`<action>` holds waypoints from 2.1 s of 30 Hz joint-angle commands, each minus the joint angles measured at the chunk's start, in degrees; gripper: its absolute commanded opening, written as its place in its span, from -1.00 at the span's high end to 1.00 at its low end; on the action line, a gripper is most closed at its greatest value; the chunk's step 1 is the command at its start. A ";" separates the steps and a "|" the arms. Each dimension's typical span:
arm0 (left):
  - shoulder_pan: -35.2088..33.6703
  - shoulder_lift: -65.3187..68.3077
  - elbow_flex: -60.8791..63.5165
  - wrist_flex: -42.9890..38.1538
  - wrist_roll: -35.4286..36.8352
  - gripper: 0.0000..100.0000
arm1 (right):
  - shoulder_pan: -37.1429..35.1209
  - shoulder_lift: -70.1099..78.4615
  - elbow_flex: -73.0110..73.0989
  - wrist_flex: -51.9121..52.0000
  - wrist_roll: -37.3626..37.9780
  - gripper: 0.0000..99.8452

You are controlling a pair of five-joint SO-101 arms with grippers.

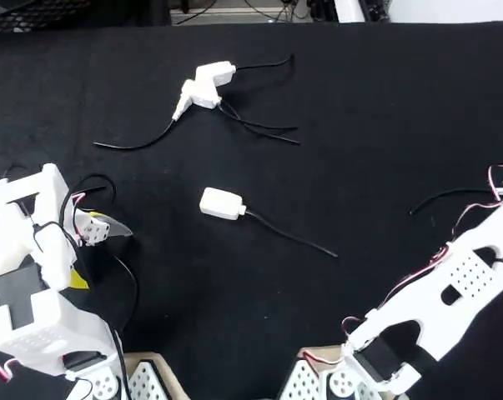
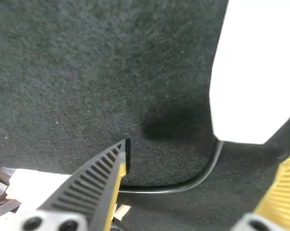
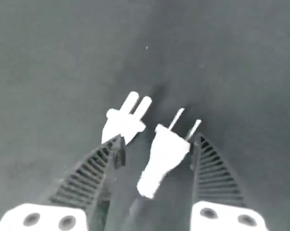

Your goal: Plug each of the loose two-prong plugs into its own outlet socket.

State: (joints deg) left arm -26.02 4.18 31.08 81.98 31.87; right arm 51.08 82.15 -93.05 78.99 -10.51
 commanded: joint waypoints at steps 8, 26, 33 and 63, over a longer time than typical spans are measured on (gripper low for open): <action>0.40 -1.14 -0.40 -0.35 -0.09 0.09 | -1.05 2.86 -1.89 0.79 6.24 0.83; 0.40 -1.14 -0.40 -0.35 0.00 0.09 | -5.80 -11.56 -2.59 18.64 18.20 0.98; 1.01 -1.14 -0.13 -0.35 -0.18 0.09 | -18.37 -14.73 -2.59 22.07 19.96 0.98; 0.84 -1.23 -1.89 -1.23 0.18 0.09 | -80.97 -28.35 14.29 22.24 20.13 0.98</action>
State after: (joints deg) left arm -20.84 4.18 31.08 81.19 31.69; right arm -26.64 58.24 -84.88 99.82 9.27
